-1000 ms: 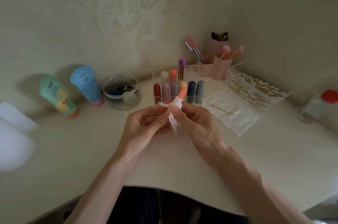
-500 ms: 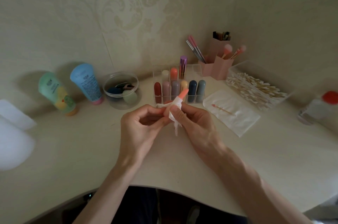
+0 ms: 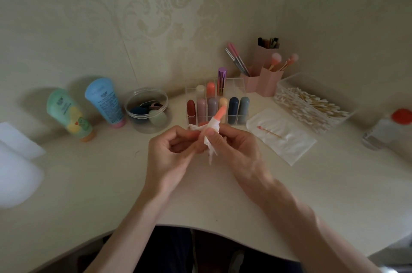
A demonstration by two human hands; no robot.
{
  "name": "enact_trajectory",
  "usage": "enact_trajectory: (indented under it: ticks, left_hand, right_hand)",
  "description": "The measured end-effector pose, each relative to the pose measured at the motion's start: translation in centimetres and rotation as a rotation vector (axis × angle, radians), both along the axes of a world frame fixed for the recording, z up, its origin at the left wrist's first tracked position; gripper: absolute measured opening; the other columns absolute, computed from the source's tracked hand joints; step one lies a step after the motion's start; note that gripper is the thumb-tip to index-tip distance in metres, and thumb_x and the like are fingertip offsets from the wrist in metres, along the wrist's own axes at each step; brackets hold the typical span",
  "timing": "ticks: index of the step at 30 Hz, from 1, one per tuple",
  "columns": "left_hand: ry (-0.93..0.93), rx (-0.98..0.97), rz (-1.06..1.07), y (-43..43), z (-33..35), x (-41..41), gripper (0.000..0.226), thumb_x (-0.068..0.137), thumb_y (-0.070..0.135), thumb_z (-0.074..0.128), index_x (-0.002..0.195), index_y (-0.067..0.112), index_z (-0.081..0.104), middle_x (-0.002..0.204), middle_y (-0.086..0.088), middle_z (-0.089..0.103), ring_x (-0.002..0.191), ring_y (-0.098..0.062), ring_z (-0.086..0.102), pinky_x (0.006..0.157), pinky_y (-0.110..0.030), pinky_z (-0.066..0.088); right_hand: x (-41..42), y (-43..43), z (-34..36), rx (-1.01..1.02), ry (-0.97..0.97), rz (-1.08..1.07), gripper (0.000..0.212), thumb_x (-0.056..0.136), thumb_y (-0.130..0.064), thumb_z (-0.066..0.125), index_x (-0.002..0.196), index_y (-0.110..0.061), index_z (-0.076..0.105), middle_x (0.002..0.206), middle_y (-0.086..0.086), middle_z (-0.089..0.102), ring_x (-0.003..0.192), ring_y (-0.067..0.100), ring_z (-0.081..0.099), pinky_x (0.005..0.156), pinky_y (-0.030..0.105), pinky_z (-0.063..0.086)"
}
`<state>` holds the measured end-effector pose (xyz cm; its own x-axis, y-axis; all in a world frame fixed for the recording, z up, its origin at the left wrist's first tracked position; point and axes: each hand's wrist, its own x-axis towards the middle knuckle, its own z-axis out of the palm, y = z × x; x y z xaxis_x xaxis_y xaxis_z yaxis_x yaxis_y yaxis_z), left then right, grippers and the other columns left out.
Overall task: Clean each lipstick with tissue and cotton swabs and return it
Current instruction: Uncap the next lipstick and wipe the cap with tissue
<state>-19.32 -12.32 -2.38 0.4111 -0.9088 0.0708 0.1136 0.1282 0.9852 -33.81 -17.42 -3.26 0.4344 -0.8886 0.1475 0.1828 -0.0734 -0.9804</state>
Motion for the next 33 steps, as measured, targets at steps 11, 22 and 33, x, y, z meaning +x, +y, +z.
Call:
enact_trajectory:
  ticks: [11, 22, 33]
  left_hand:
    - [0.005, 0.063, -0.091, 0.0, 0.0, 0.3, 0.022, 0.079, 0.016, 0.079, 0.096, 0.003, 0.077, 0.087, -0.014, 0.08, 0.076, -0.025, 0.078, 0.068, -0.023, 0.06]
    - [0.107, 0.089, -0.112, 0.2, 0.5, 0.5, 0.026, 0.08, 0.022, 0.077, 0.1, 0.005, 0.078, 0.092, -0.016, 0.08, 0.08, -0.029, 0.078, 0.07, -0.023, 0.06]
    - [0.021, 0.08, -0.158, 0.1, 0.3, 0.2, 0.033, 0.088, 0.028, 0.068, 0.109, 0.004, 0.076, 0.088, -0.016, 0.079, 0.071, -0.027, 0.077, 0.062, -0.026, 0.06]
  right_hand:
    - [0.0, -0.1, -0.1, 0.008, -0.007, -0.041, 0.031, 0.104, -0.029, 0.063, 0.12, -0.006, 0.077, 0.112, 0.027, 0.073, 0.108, 0.055, 0.065, 0.095, 0.07, 0.052]
    - [0.2, -0.1, 0.0, 0.044, -0.051, 0.01, 0.036, 0.105, -0.029, 0.064, 0.121, 0.002, 0.072, 0.121, 0.026, 0.071, 0.114, 0.045, 0.069, 0.099, 0.059, 0.056]
    - [-0.1, 0.0, 0.0, 0.004, -0.009, -0.031, 0.028, 0.106, -0.027, 0.061, 0.12, -0.008, 0.077, 0.115, 0.018, 0.075, 0.111, 0.035, 0.071, 0.098, 0.049, 0.056]
